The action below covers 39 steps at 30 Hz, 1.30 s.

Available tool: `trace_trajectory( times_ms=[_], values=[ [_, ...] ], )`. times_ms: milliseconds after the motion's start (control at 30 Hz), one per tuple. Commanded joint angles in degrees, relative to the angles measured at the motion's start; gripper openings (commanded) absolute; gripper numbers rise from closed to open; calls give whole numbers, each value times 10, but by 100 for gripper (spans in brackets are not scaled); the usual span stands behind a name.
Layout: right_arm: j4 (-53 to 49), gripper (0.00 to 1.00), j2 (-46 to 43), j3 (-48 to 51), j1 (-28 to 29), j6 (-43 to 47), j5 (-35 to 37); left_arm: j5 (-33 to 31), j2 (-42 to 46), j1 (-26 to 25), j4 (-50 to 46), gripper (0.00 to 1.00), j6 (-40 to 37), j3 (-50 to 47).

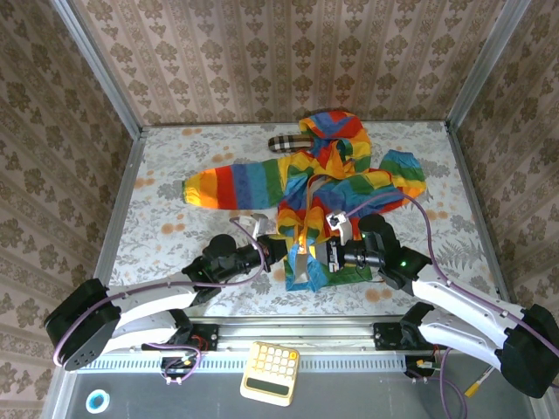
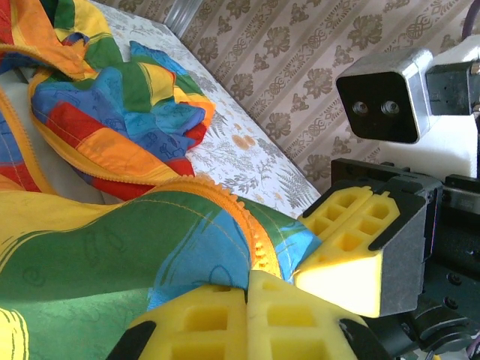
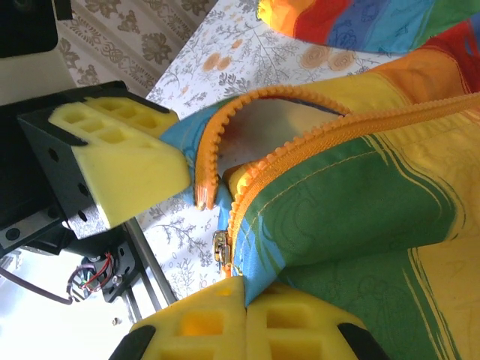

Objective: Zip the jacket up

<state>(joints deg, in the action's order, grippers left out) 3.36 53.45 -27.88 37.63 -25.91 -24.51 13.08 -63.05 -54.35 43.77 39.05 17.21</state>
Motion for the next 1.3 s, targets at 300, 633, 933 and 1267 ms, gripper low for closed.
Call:
trace_trajectory(
  times_ms=[300, 633, 933, 1267],
  values=[
    [33, 0, -8, 6, -6, -12, 21, 7, 4, -43, -4, 0, 28, -1],
    [38, 0, -24, 15, -12, -4, -10, -48, 73, -8, -68, 0, 17, -21],
    [55, 0, -31, 19, -14, -7, -27, -21, 39, 0, -68, 0, 8, 1],
    [55, 0, -1, 8, -14, -9, -18, -33, 30, -45, -56, 0, 4, 15]
  ],
)
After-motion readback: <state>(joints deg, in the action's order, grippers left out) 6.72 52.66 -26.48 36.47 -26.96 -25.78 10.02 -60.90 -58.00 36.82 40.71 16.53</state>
